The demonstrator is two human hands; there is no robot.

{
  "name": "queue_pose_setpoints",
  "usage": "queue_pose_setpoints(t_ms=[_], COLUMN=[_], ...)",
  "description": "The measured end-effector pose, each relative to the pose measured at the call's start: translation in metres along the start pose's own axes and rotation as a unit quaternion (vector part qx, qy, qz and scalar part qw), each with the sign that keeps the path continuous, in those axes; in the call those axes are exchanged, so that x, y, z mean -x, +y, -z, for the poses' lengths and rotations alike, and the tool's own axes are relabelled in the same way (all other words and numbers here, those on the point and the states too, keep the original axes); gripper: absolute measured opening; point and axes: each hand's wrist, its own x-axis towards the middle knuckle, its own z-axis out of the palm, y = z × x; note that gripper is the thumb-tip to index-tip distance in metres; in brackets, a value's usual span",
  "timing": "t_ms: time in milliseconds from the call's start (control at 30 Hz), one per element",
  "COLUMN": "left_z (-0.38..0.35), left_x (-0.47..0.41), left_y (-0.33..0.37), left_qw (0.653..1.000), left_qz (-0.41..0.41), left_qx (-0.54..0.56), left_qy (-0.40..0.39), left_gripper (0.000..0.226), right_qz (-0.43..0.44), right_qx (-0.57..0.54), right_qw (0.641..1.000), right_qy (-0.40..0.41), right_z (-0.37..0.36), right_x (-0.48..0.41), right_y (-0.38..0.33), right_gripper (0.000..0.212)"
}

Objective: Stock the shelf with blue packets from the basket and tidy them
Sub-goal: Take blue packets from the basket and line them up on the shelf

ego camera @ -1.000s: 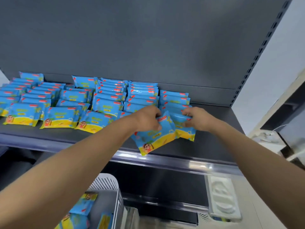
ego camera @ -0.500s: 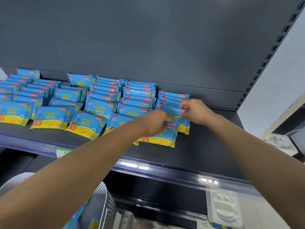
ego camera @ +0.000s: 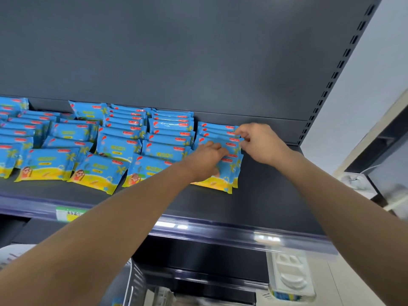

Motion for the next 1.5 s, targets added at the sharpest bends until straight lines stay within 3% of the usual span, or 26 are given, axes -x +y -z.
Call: queue_pose_setpoints(t_ms=[133,233,467,700,900,1100,1200,1433,1500], left_z=[0.007,0.033,0.114,0.150,0.107,0.033,-0.007,-0.088,-0.107], left_x=[0.016,0.045,0.156,0.258,0.333,0.400,0.424,0.468,0.479], left_y=[-0.008,-0.020,-0.041,-0.060,-0.084,-0.117,-0.136,-0.174,-0.177], left_qw=[0.998,0.990,0.935,0.894,0.909,0.939,0.938,0.937,0.941], left_qz=[0.000,0.016,0.059,0.113,0.194,0.256,0.304,0.343,0.331], left_qx=[-0.028,-0.040,-0.126,-0.171,-0.134,-0.068,-0.028,0.055,0.072], left_qy=[0.048,0.131,0.326,0.399,0.343,0.220,0.165,0.027,-0.021], left_gripper=[0.057,0.049,0.041,0.042,0.043,0.039,0.045,0.036,0.036], right_qz=[0.025,0.049,0.142,0.233,0.283,0.322,0.337,0.305,0.285], right_qx=[0.053,0.080,0.131,0.088,0.081,0.112,0.125,0.156,0.142], right_qw=[0.998,0.995,0.973,0.949,0.952,0.938,0.924,0.907,0.889], right_qy=[0.014,0.037,0.127,0.191,0.085,-0.066,-0.131,-0.245,-0.328], right_z=[0.006,0.008,0.029,0.019,-0.065,-0.171,-0.218,-0.307,-0.324], right_x=[0.005,0.009,0.018,0.035,0.057,0.090,0.102,0.123,0.128], right_y=[-0.021,-0.047,-0.151,-0.257,-0.311,-0.340,-0.345,-0.341,-0.339], right_gripper=[0.032,0.035,0.040,0.035,0.033,0.030,0.026,0.022,0.028])
